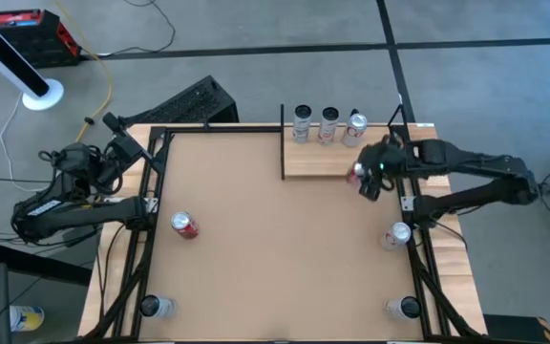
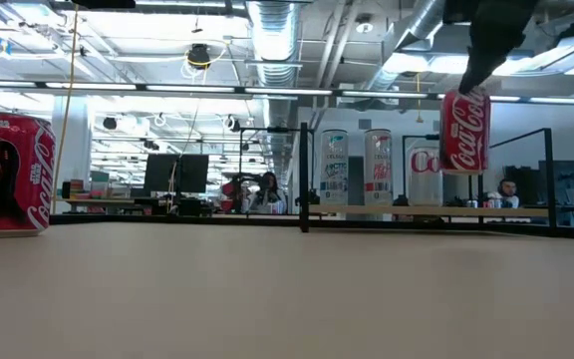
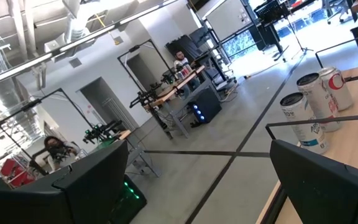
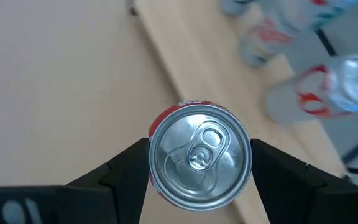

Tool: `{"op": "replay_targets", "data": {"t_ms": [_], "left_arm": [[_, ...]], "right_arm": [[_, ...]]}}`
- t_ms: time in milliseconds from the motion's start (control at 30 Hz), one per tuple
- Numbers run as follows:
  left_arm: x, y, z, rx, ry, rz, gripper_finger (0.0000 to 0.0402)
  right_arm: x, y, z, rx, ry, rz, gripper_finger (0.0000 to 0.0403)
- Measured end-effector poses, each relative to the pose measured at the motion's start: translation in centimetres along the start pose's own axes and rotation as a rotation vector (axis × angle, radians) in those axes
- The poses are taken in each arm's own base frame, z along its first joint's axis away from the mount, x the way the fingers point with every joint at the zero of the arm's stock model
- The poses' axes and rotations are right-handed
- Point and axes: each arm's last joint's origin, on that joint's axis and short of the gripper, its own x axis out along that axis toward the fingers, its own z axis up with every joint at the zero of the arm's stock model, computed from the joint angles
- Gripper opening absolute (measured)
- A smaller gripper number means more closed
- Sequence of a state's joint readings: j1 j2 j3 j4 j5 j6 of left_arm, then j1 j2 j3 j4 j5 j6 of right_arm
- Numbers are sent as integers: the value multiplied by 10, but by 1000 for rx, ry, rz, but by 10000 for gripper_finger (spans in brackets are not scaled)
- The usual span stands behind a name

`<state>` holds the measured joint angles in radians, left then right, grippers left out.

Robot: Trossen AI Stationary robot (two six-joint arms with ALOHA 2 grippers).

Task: Place canned beverage on shelf
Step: Put the bottom red-white soda can on the shelf

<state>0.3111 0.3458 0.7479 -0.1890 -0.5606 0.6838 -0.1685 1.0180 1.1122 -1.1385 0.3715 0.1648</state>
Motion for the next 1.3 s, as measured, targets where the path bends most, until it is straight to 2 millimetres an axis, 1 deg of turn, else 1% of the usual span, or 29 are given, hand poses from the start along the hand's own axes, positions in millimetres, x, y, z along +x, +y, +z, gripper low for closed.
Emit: {"op": "replay_targets", "data": {"t_ms": [200, 367, 533, 667, 733, 900, 1300], "left_arm": [[0, 0, 0, 1, 0, 0, 379], [0, 0, 0, 3, 0, 0, 379], [0, 0, 0, 3, 0, 0, 379], [0, 0, 0, 3, 0, 0, 379], [0, 0, 0, 4, 0, 0, 379], [0, 0, 0, 4, 0, 0, 379], [0, 0, 0, 4, 1, 0, 379]], "right_arm": [[19, -37, 4, 42, 89, -115, 270], [34, -68, 7, 143, 110, -111, 270], [50, -87, 2, 208, 154, -92, 270], [59, -92, -6, 219, 183, -84, 272], [61, -94, -7, 228, 179, -88, 282], [61, -94, -8, 235, 178, -90, 304], [61, -94, -7, 225, 170, -94, 307]]}}
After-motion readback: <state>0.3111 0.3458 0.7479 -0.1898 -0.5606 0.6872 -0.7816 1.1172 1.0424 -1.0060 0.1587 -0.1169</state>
